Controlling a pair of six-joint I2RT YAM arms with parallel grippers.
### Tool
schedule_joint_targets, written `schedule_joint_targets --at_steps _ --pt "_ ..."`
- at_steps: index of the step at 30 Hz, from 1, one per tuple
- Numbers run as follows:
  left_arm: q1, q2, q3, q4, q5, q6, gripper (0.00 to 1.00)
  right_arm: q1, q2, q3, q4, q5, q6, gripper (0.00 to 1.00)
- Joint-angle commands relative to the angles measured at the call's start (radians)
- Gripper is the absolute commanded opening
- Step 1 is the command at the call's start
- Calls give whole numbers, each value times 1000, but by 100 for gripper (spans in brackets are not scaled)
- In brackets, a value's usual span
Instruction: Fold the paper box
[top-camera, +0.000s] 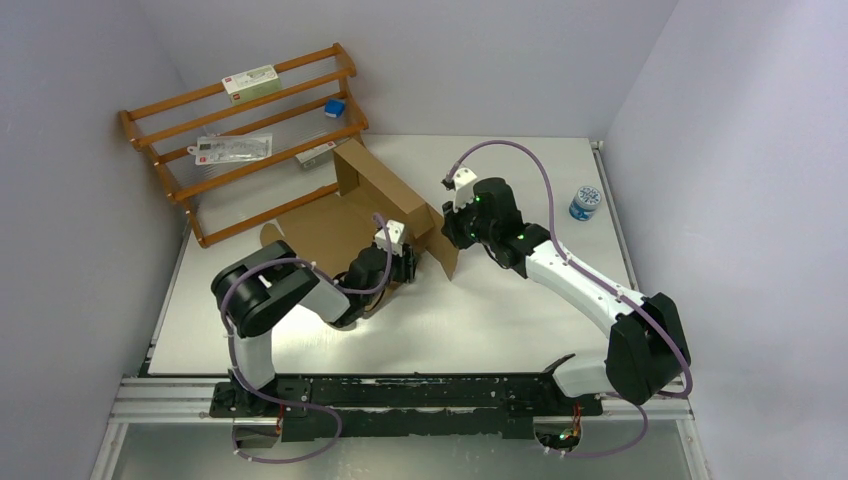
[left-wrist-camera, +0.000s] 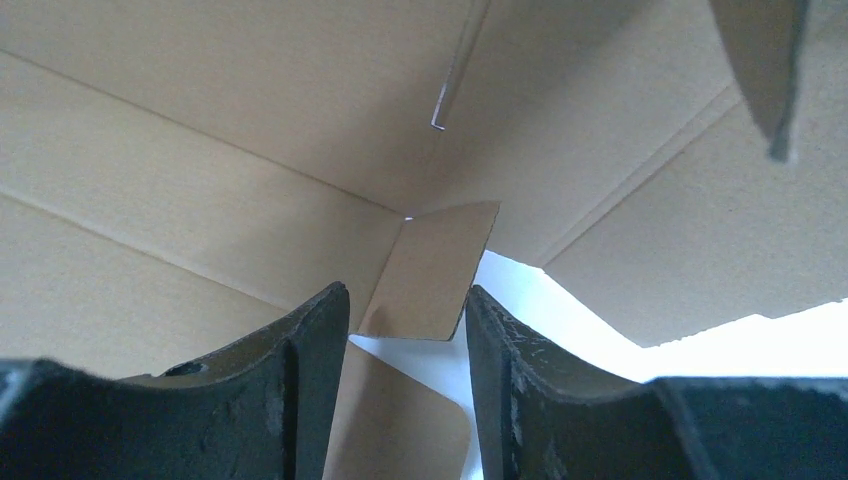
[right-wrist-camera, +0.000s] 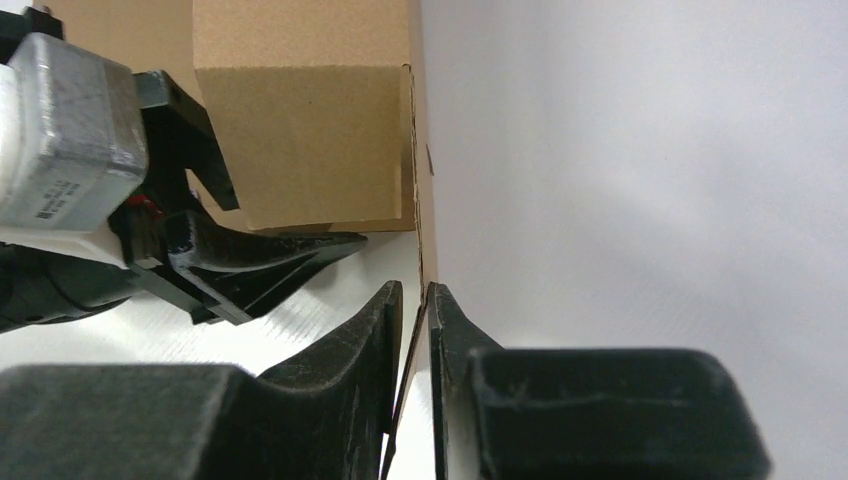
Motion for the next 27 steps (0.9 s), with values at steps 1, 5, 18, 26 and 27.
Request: schedule_joint_targets --at_steps 1,5,18,26,27 --pt "14 -49 -29 -11 -34 -16 52 8 -2 -5 14 37 10 18" --pt "26 -45 -18 -34 -59 -9 52 10 -2 -5 11 37 10 17" --pt "57 14 -51 13 -1 -99 52 15 -8 27 -1 53 143 17" --pt "42 35 -87 69 9 -216 48 18 0 30 45 50 302 17" --pt "39 36 -85 62 3 -228 48 21 -1 28 50 47 318 17"
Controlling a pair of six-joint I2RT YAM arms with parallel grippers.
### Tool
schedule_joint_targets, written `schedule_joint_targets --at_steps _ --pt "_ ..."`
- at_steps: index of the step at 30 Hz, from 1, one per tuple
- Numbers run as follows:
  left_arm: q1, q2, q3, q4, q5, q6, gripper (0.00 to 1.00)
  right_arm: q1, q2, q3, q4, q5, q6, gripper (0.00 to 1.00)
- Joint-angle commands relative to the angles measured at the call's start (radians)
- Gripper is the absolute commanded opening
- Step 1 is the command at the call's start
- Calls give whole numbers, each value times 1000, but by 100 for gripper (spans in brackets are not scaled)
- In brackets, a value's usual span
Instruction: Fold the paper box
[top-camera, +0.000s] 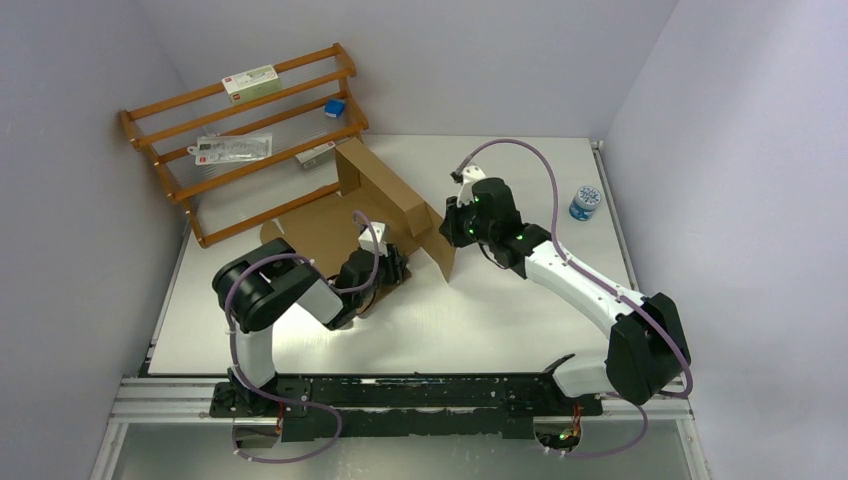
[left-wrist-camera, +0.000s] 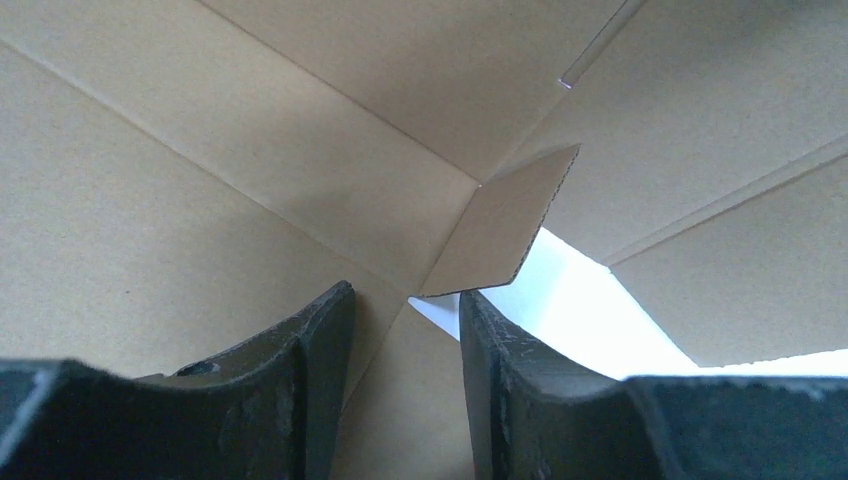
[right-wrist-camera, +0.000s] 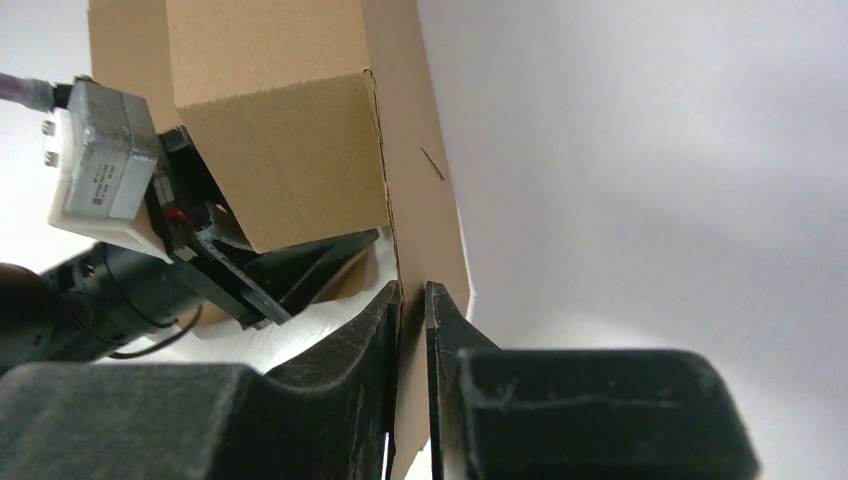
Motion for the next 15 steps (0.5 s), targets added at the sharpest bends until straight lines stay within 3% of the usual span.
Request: schedule_joint_targets --at_steps 1,11,15 --pt "-15 28 -6 23 2 -93 48 14 -1 26 50 -9 111 17" --pt "-39 43 44 -66 -49 -247 42 79 1 19 8 88 121 18" --pt "-63 28 60 -64 -58 -254 41 92 -14 -15 76 90 189 19"
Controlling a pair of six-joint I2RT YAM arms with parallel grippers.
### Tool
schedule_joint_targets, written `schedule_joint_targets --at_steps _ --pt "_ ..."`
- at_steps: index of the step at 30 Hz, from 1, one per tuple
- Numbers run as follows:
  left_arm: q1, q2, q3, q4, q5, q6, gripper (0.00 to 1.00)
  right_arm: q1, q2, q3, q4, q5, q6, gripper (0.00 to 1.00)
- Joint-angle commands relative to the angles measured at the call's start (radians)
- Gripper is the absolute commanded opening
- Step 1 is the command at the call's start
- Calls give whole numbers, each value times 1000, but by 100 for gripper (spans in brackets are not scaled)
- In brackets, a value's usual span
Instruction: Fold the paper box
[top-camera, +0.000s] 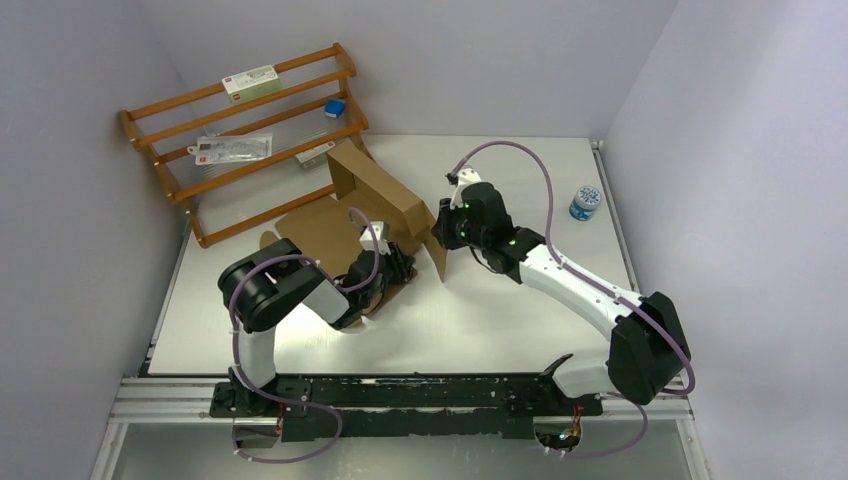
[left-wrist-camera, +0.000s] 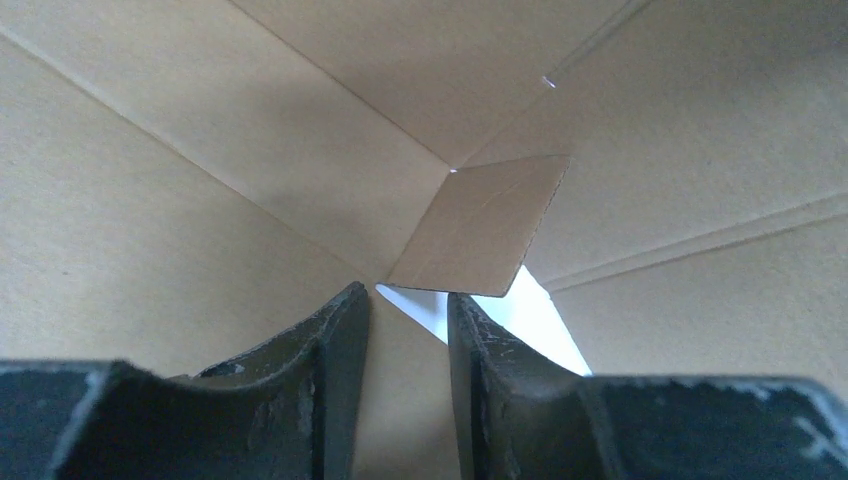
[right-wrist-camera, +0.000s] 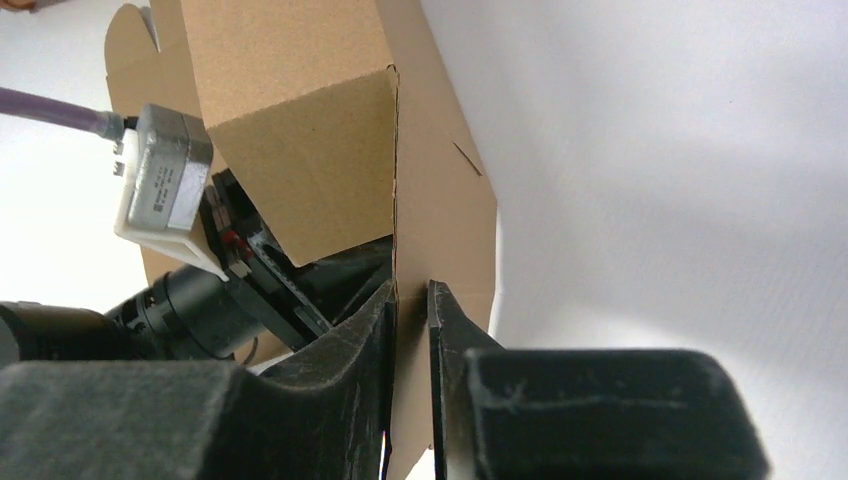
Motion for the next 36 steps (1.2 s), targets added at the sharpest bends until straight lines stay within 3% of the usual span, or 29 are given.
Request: schedule_joint_targets --at_steps 1,9,14,18,27,36 --pt "-37 2 22 -33 -10 -49 41 23 -12 -23 75 35 90 20" --pt "-53 5 5 -16 0 -64 40 23 7 -59 244 226 100 23" --pt "-47 0 8 -39 -17 -63 41 23 40 -45 294 167 8 33" --pt "-15 2 10 -39 -5 -63 44 23 79 4 241 146 -78 38" --pt "19 8 22 -38 26 -40 53 23 160 58 169 203 -119 38" --pt "47 21 15 -28 39 -51 53 24 258 129 167 237 -69 33"
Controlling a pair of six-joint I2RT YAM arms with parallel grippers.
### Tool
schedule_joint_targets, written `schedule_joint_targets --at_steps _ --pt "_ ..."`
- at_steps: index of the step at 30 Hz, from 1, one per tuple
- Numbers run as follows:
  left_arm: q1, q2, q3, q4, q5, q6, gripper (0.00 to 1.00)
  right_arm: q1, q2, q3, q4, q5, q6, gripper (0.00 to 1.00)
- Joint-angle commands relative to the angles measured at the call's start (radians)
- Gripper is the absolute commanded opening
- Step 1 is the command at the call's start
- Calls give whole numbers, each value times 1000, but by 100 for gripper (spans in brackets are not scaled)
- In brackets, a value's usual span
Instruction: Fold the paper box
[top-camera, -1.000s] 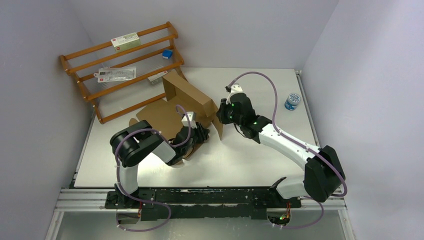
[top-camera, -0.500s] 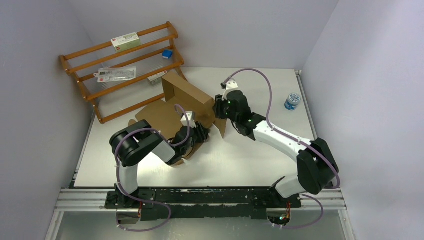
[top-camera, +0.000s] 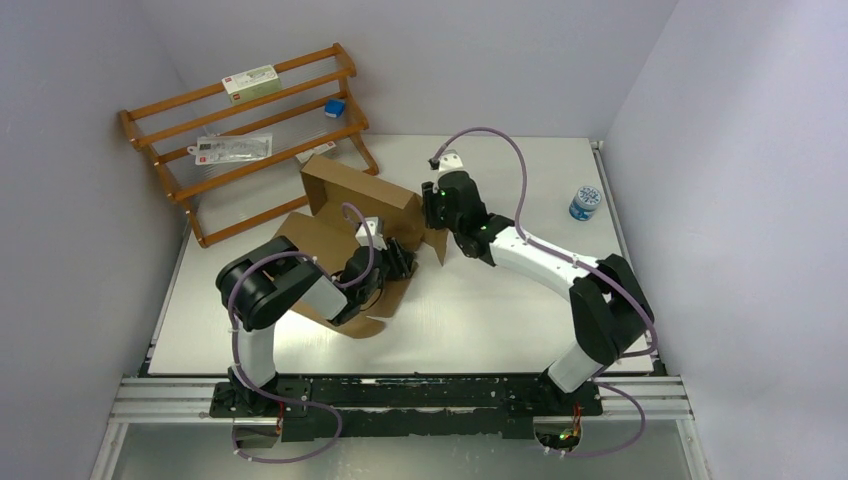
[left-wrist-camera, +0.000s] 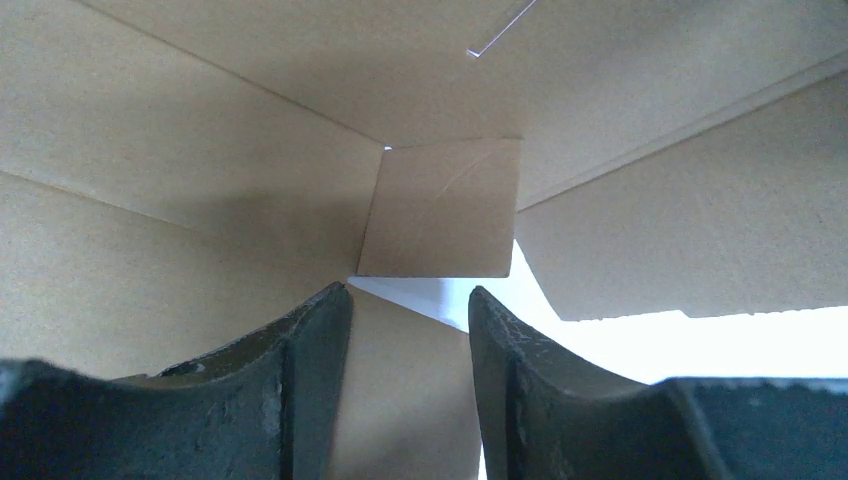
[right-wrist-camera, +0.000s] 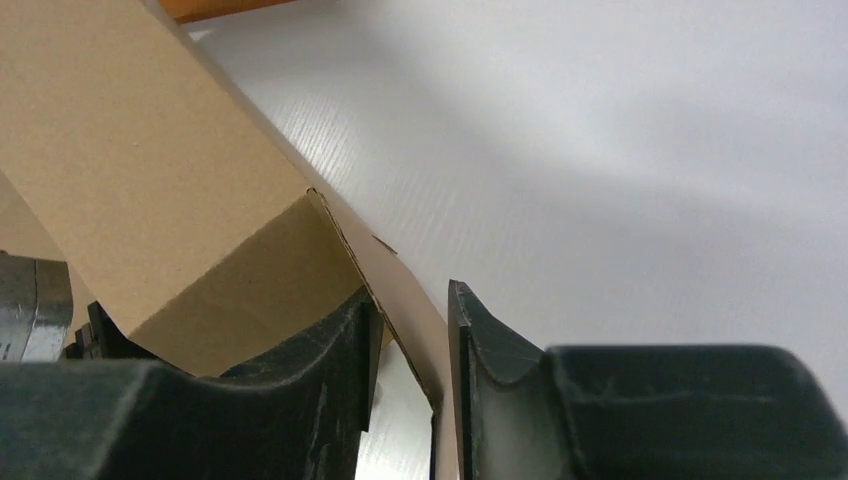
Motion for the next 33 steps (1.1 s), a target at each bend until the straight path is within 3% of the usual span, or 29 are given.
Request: schedule_joint_targets --at_steps 1,6,14,23,28,33 --pt "16 26 2 -16 13 -5 53 6 27 29 -29 34 31 32" --pt "18 62 6 11 40 -32 50 14 45 58 -47 17 22 30" --pt "17 62 1 18 35 -33 54 15 84 82 -16 -130 43 42" --pt "23 29 -15 3 -21 -38 61 15 133 131 -21 -56 110 49" --pt "46 18 -37 19 -48 -77 61 14 137 163 -48 -103 118 46" --pt "63 16 -48 9 -72 -120 56 15 125 183 -133 -152 122 35"
